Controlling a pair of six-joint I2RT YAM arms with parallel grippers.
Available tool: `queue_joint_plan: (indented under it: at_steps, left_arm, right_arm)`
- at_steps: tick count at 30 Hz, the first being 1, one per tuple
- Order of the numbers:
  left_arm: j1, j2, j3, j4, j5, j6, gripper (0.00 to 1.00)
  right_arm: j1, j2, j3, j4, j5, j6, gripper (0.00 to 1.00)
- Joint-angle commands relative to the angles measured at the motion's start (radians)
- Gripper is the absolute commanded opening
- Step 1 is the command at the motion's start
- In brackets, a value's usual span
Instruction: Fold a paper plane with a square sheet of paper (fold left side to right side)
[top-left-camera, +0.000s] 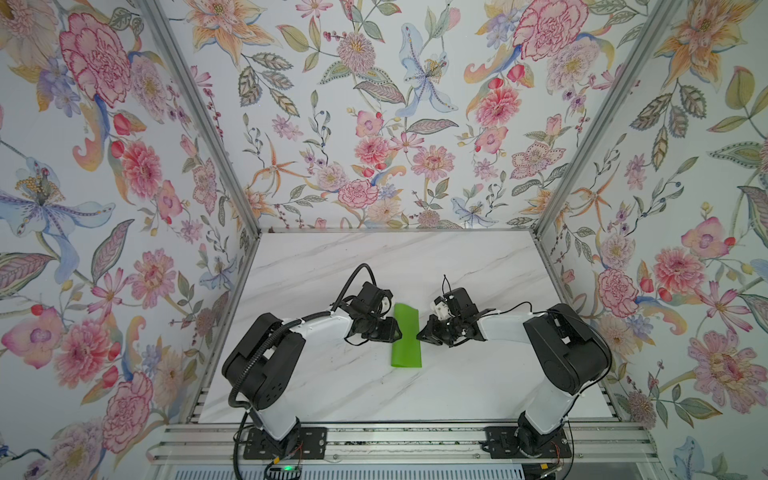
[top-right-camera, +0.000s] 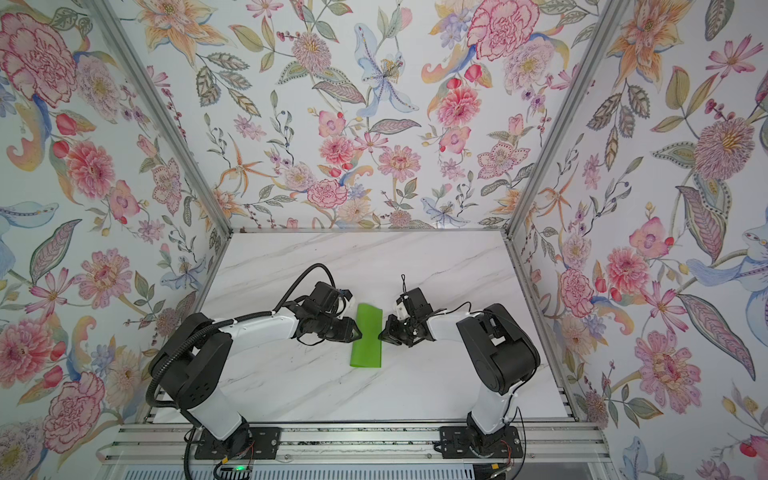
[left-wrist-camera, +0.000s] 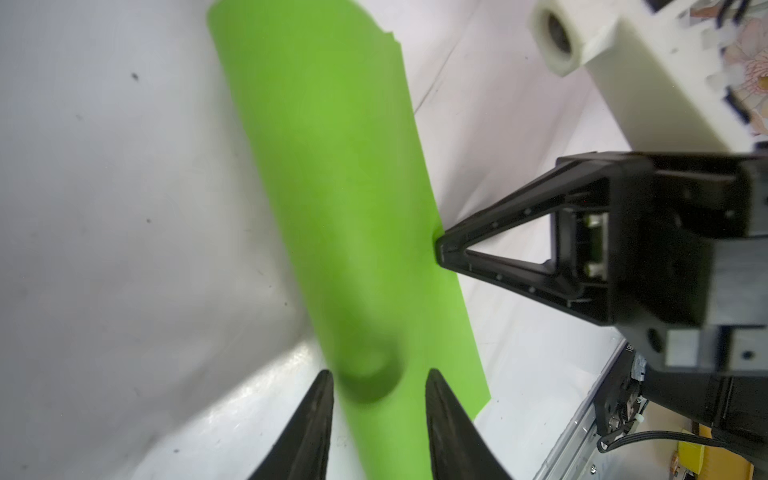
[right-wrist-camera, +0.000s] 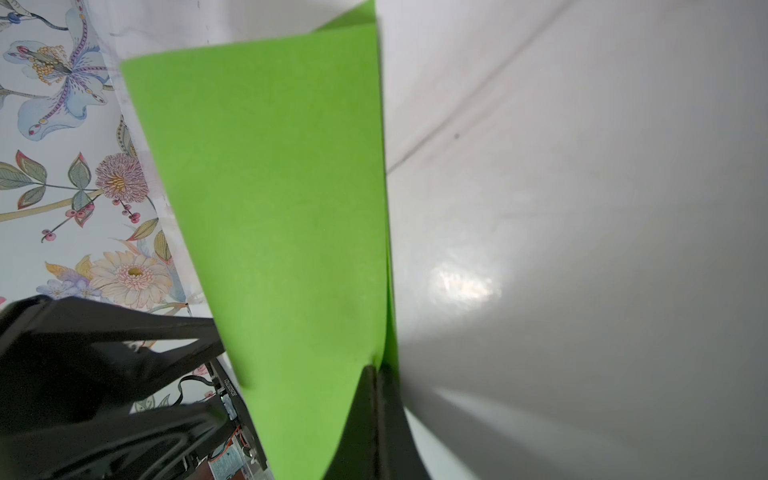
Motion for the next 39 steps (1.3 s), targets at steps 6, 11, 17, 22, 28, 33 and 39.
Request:
queue_joint_plan:
  at_steps: [6, 11, 17, 22, 28, 33, 39]
  left_arm:
    - [-0.011, -0.004, 0.099, -0.081, -0.044, 0.049, 0.39]
    - [-0.023, 0.036, 0.125, -0.068, -0.025, 0.050, 0.39]
    - [-0.028, 0.083, 0.128, -0.059, -0.041, 0.058, 0.38]
    - [-0.029, 0.112, 0.126, -0.070, -0.064, 0.070, 0.36]
    - [-0.029, 0.127, 0.115, -0.082, -0.090, 0.078, 0.35]
    - [-0.029, 0.129, 0.102, -0.090, -0.100, 0.084, 0.35]
    - [-0.027, 0.136, 0.066, -0.093, -0.111, 0.099, 0.33]
  right_arm:
    - [-0.002, 0.047, 0.023, -0.131, 0.045, -0.026, 0.00]
    - [0.000, 0.067, 0.066, -0.207, 0.058, -0.057, 0.00]
    - [0.007, 0.084, 0.108, -0.298, 0.097, -0.083, 0.00]
    - [0.017, 0.102, 0.128, -0.332, 0.108, -0.097, 0.00]
    - [0.023, 0.113, 0.137, -0.338, 0.113, -0.097, 0.00]
    - [0.023, 0.113, 0.140, -0.340, 0.114, -0.099, 0.00]
    - [0.024, 0.112, 0.136, -0.342, 0.116, -0.099, 0.00]
